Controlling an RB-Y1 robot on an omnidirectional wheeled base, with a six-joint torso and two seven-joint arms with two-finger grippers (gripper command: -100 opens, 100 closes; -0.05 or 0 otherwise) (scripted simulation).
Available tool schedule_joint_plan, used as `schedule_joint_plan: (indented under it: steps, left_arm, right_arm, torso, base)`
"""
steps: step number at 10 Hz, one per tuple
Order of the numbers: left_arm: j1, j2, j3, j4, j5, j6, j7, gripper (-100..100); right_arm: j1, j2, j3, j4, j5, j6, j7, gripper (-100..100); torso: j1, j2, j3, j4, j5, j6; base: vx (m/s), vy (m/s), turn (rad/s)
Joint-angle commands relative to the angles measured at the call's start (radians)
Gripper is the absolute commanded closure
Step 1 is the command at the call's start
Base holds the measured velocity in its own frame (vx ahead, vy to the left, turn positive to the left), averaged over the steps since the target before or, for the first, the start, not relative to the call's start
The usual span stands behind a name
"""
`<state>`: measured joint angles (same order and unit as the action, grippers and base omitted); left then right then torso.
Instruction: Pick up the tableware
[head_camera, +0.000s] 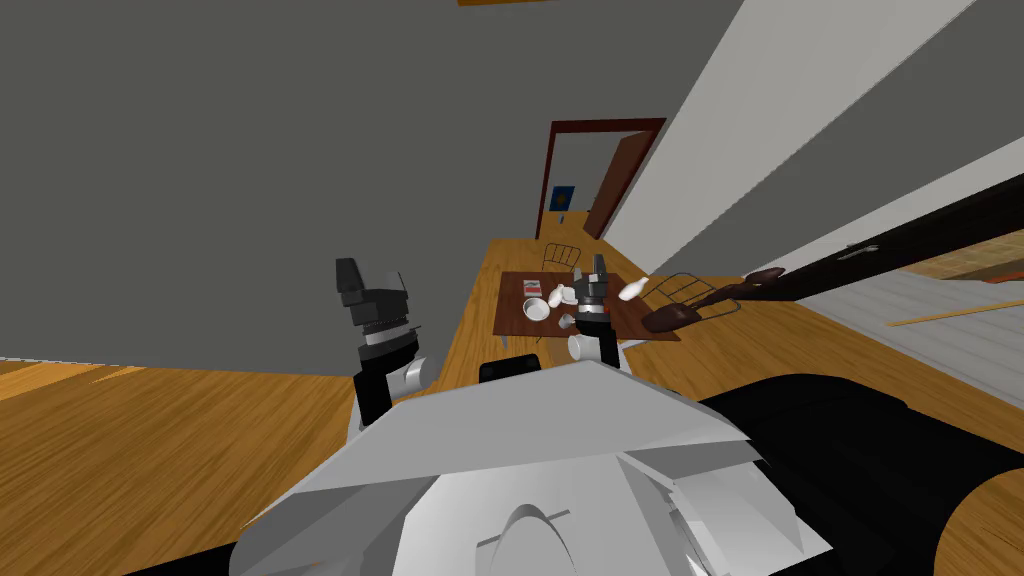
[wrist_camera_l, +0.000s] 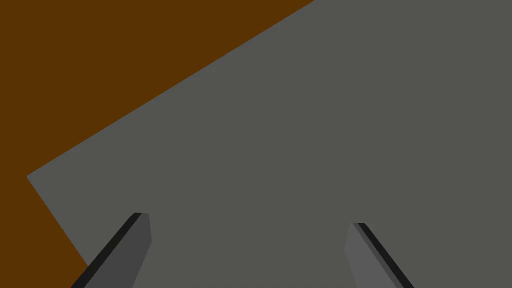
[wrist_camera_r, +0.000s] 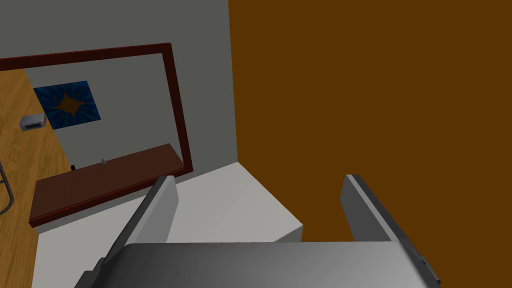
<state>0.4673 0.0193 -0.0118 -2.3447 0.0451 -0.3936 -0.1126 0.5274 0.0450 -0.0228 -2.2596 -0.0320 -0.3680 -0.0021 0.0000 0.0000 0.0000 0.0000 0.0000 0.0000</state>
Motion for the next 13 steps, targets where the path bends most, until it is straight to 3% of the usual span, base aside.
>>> schedule_joint_plan:
  steps: [1,6,13]
  left_arm:
    - [0.0,0.0,0.0,0.0,0.0,0.0,0.0,0]
    - [0.0,0.0,0.0,0.0,0.0,0.0,0.0,0]
    - [0.0,0.0,0.0,0.0,0.0,0.0,0.0,0]
  right_arm:
    - [-0.002,-0.032,0.005,0.007,0.004,0.006,0.005,-100]
    - [-0.022,-0.176,0.037,0.069,0.034,0.06,0.044,-100]
    - [-0.06,-0.366,0.117,0.228,0.102,0.164,0.139,-100]
  torso:
    - [0.0,0.0,0.0,0.0,0.0,0.0]
    - [0.009,0.003,0.002,0.001,0.002,0.0]
    - [0.011,0.005,0.003,0.001,0.003,0.0]
  base:
    - [-0.015,0.032,0.059]
    - [-0.044,0.124,0.116]
    - [-0.047,0.192,0.18]
